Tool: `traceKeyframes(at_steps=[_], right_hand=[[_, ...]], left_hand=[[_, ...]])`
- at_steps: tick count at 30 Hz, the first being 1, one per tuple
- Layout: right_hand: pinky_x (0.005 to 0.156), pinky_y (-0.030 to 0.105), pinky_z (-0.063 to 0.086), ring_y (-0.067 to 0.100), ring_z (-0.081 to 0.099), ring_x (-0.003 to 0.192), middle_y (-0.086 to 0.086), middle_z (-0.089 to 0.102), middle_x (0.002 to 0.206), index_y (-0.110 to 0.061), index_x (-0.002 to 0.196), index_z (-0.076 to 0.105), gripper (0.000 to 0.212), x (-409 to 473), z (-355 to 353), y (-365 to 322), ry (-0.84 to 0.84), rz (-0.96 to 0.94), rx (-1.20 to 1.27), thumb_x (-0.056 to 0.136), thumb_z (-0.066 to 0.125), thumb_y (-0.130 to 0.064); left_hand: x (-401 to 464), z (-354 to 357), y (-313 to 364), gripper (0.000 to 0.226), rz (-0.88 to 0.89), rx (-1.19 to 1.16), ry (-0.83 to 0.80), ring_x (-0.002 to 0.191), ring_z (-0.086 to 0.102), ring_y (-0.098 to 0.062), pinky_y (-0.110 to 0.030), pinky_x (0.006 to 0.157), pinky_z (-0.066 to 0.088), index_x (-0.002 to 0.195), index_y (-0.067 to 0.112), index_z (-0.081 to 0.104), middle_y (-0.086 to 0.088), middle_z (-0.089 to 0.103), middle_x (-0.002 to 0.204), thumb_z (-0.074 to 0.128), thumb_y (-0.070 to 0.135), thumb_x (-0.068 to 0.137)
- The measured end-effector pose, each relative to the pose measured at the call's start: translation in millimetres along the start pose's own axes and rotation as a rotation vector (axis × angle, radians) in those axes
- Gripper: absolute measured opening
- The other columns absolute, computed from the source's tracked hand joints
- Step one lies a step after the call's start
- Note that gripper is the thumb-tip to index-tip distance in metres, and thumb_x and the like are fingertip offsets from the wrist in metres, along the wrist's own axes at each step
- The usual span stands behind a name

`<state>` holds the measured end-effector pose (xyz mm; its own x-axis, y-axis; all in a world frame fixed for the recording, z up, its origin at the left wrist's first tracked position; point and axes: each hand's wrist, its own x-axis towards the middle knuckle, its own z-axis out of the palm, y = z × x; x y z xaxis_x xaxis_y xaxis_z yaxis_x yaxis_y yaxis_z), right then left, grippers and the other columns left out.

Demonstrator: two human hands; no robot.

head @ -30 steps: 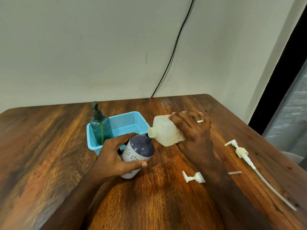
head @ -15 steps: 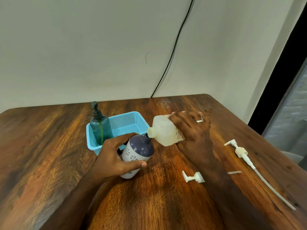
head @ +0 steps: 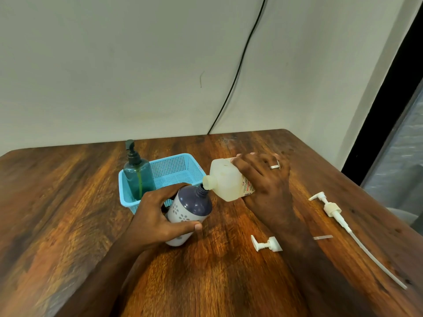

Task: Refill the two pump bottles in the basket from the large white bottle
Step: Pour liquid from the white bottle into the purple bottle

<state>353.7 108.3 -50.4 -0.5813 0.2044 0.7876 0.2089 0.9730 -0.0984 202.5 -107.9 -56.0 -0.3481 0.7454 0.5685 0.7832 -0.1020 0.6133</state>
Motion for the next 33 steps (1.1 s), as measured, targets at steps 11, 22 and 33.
traceKeyframes(at_steps=[11,22,33], right_hand=[[0.111,0.06,0.025,0.031,0.05,0.129,0.003,0.059,0.137,-0.031,0.134,0.044,0.08,0.0,0.4,1.5,-0.009,-0.003,0.005,0.068,0.089,-0.034],[0.11,0.063,0.027,0.031,0.05,0.129,0.004,0.059,0.137,-0.03,0.135,0.044,0.081,0.0,-0.8,0.8,-0.014,-0.009,-0.004,0.068,0.09,-0.033],[0.112,0.062,0.025,0.031,0.05,0.129,0.004,0.059,0.138,-0.03,0.135,0.045,0.079,-0.3,-0.5,0.9,-0.016,-0.003,-0.003,0.069,0.089,-0.033]], left_hand=[[-0.3,0.7,0.5,0.069,-0.013,-0.007,0.008,0.107,0.065,0.003,-0.008,0.079,0.051,0.12,0.024,0.066,0.025,0.067,0.119,0.084,0.054,0.061],[0.5,0.0,2.5,0.066,0.0,-0.021,0.0,0.109,0.065,0.001,-0.009,0.083,0.05,0.12,0.028,0.065,0.026,0.068,0.118,0.084,0.053,0.062],[0.1,0.4,-0.7,0.07,-0.007,0.001,-0.001,0.109,0.065,0.001,-0.009,0.082,0.05,0.121,0.024,0.066,0.024,0.07,0.115,0.084,0.056,0.062]])
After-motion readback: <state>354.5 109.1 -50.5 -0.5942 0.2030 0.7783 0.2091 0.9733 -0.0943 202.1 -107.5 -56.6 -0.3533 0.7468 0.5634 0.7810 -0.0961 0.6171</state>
